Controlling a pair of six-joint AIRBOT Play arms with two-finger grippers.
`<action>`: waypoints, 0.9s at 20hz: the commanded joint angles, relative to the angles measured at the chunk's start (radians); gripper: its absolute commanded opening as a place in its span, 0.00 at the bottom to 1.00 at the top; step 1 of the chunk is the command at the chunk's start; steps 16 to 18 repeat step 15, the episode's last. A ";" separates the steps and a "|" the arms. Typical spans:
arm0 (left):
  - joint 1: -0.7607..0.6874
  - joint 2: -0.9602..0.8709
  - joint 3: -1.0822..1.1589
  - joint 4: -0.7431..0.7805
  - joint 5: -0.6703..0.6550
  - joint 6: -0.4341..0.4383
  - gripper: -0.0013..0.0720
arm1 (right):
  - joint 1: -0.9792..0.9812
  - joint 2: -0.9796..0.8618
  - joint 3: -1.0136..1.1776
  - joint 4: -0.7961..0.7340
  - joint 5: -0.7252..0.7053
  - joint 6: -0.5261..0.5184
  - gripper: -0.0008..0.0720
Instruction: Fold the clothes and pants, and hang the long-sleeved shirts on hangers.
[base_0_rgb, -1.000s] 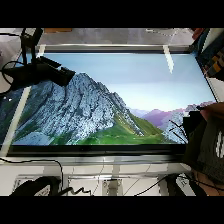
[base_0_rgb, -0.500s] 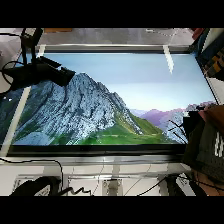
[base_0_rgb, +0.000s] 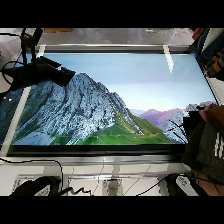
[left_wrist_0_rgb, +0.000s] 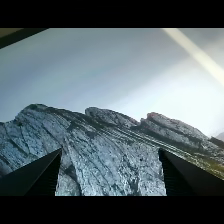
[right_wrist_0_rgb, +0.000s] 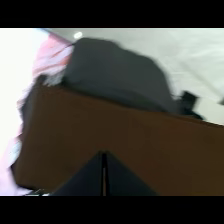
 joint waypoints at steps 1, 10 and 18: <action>0.000 0.000 0.000 0.000 0.000 0.000 0.97 | 0.195 -0.009 -0.040 0.156 -0.014 -0.093 0.02; 0.000 0.000 0.000 0.000 0.000 0.000 0.97 | 1.085 -0.012 -0.231 0.141 -0.202 -0.383 0.02; 0.000 0.000 0.000 0.000 0.001 0.000 0.97 | 1.238 -0.012 -0.314 0.127 -0.336 -0.383 0.03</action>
